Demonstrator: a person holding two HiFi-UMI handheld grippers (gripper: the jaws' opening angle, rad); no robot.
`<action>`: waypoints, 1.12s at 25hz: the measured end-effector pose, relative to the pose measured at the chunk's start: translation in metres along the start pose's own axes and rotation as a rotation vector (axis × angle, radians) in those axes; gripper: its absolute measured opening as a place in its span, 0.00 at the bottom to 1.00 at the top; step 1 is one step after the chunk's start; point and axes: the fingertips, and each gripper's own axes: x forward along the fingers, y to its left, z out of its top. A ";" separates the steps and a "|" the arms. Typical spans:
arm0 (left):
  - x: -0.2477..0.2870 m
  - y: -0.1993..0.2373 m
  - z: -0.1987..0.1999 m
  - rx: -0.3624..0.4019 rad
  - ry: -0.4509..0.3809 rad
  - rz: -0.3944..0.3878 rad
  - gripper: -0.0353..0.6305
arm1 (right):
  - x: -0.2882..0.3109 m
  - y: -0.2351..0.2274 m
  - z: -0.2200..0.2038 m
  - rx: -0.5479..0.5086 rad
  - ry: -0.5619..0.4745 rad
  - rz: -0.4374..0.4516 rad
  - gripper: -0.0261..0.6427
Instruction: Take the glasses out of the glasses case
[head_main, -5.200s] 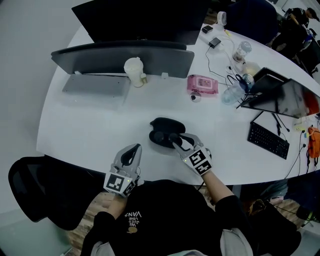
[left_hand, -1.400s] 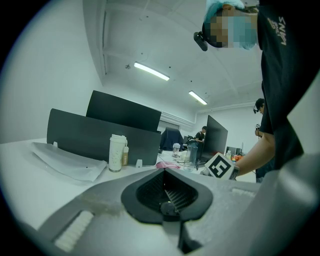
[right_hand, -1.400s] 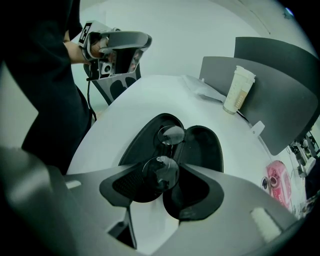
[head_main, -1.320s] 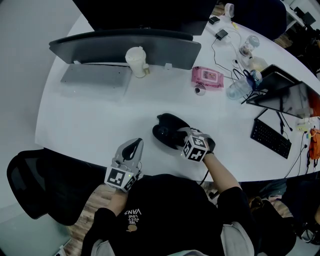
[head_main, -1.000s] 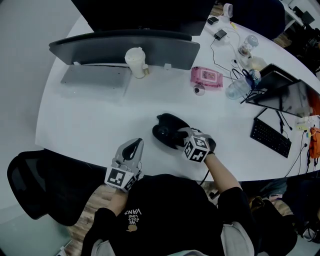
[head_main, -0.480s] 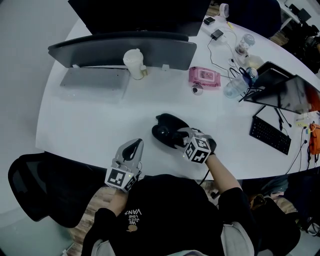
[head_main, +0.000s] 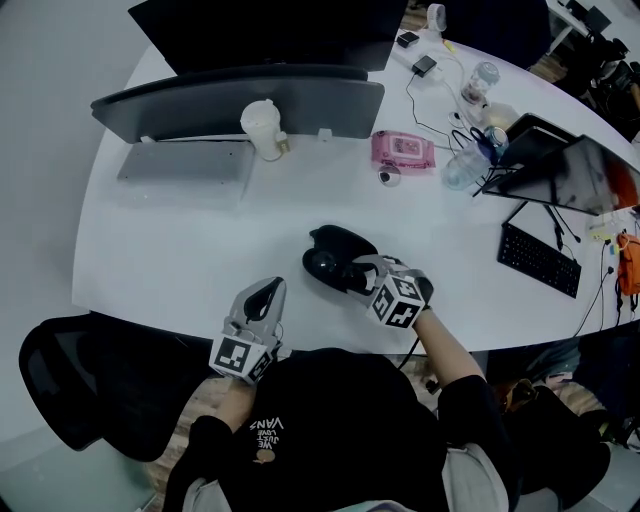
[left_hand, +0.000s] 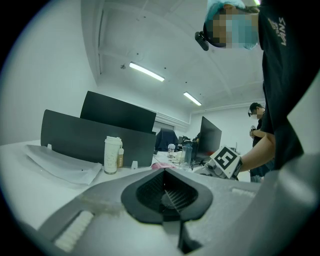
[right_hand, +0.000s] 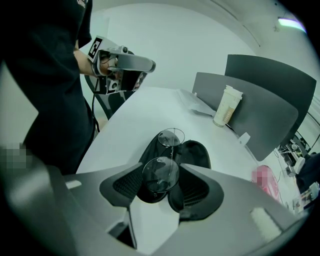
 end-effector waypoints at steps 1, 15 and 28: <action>0.000 0.000 0.000 0.002 -0.001 -0.004 0.05 | -0.001 0.001 0.001 0.004 -0.002 -0.004 0.38; -0.008 -0.001 0.005 0.019 -0.003 -0.053 0.05 | -0.026 0.012 0.021 0.010 -0.043 -0.071 0.38; -0.015 -0.001 0.005 0.045 -0.008 -0.120 0.05 | -0.048 0.034 0.034 0.020 -0.068 -0.121 0.38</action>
